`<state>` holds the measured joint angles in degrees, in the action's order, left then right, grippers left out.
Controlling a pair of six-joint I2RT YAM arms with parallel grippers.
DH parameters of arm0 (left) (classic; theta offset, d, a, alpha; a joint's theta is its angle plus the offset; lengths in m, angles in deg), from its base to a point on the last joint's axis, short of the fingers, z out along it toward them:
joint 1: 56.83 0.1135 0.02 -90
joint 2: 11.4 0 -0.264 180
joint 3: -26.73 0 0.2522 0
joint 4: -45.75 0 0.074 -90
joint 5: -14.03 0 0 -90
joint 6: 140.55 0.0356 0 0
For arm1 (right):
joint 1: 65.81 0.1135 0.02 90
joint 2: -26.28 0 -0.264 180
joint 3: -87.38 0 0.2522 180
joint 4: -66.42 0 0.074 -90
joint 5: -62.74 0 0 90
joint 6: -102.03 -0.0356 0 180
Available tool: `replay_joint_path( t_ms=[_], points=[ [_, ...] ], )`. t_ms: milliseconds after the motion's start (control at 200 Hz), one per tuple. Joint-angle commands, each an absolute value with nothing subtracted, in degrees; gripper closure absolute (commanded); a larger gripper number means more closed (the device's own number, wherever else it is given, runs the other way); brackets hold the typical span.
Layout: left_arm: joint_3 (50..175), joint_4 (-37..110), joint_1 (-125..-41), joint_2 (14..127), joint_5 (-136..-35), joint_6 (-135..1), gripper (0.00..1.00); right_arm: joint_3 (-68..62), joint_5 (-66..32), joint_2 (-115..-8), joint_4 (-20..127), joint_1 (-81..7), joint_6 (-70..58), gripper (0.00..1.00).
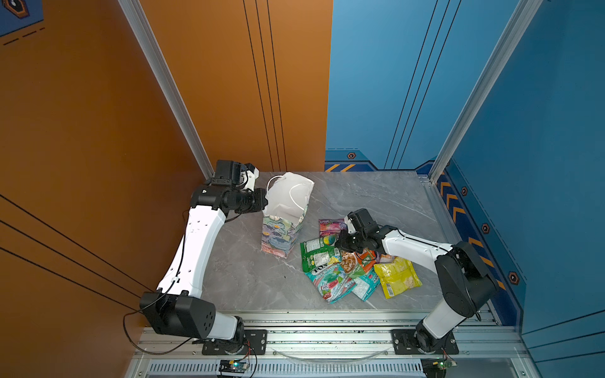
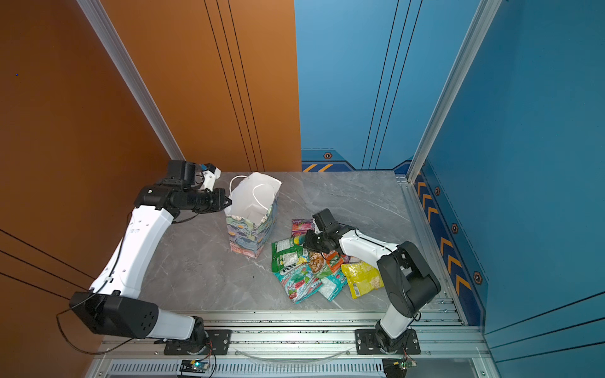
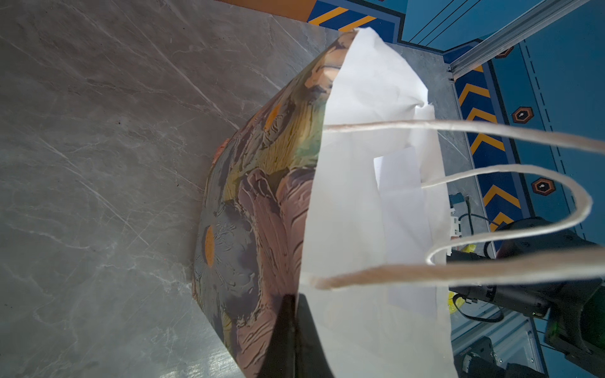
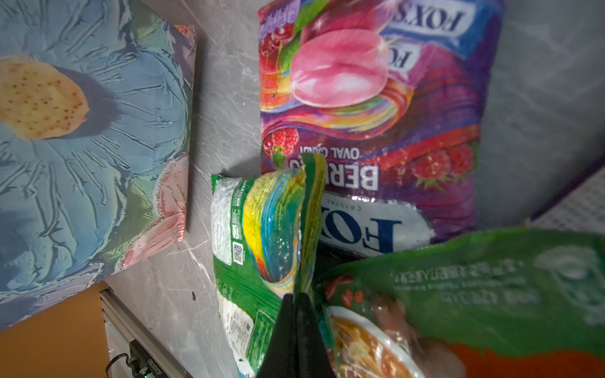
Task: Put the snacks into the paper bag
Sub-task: 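Hold the bag with the left gripper while the right grasps the green packet, then lift the green Fox's spring tea packet with the right gripper above the bag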
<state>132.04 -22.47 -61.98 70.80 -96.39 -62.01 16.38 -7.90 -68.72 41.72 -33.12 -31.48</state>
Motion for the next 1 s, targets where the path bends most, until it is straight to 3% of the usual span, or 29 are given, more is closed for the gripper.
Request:
replay_joint_path(
  t_ms=[0, 996],
  points=[
    [131.37, -21.8, -61.27, 70.87, -98.47, -60.61, 1.0, 12.3, -7.66, -66.93, 41.35, -32.81, -30.85, 1.0],
    [132.87, -21.8, -60.87, 72.86, -103.89, -58.58, 1.0, -23.38, -20.4, -59.24, 22.75, -35.48, -17.76, 1.0]
  ],
)
